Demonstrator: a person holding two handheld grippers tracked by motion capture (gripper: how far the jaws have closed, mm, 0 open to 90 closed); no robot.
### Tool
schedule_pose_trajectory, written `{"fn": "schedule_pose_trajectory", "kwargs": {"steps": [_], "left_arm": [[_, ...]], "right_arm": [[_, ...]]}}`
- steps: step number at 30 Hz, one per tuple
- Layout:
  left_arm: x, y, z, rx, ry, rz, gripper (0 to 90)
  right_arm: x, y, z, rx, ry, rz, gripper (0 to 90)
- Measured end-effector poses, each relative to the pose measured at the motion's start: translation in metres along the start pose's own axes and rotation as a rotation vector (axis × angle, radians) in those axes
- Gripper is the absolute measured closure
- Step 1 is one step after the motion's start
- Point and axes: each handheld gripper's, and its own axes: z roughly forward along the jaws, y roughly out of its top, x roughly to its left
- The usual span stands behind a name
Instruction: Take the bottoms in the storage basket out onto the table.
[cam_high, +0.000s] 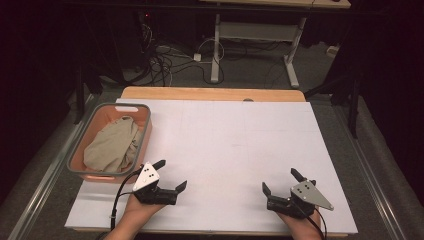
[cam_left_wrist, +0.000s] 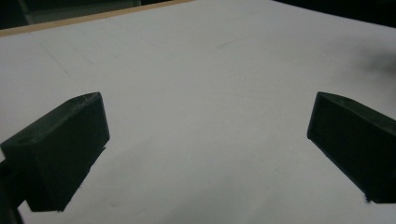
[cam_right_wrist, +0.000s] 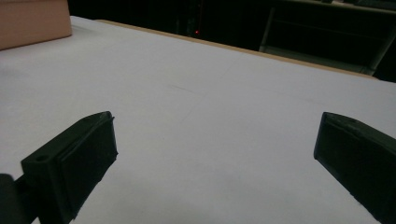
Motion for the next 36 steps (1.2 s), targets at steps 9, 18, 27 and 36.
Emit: {"fn": "schedule_pose_trajectory", "kwargs": {"steps": [9,18,27,36], "left_arm": [[-0.0004,-0.0003,-0.0002,0.006,0.007,-0.013,0.0],[-0.0016,-0.0006,-0.0001,0.023,-0.007,-0.028,0.0],[-0.0014,-0.0002,0.0014,0.028,-0.019,-0.037,0.0],[-0.0087,0.0054,0.0021,0.053,-0.073,-0.005,0.0]], "right_arm": [[-0.004,-0.0002,-0.0014,-0.008,0.016,-0.009,0.1],[-0.005,0.0014,-0.0021,-0.015,0.024,-0.023,0.2],[-0.0057,0.0011,-0.0045,-0.017,0.022,-0.001,0.1],[-0.0025,0.0004,-0.0037,-0.005,0.031,0.004,0.2]]}}
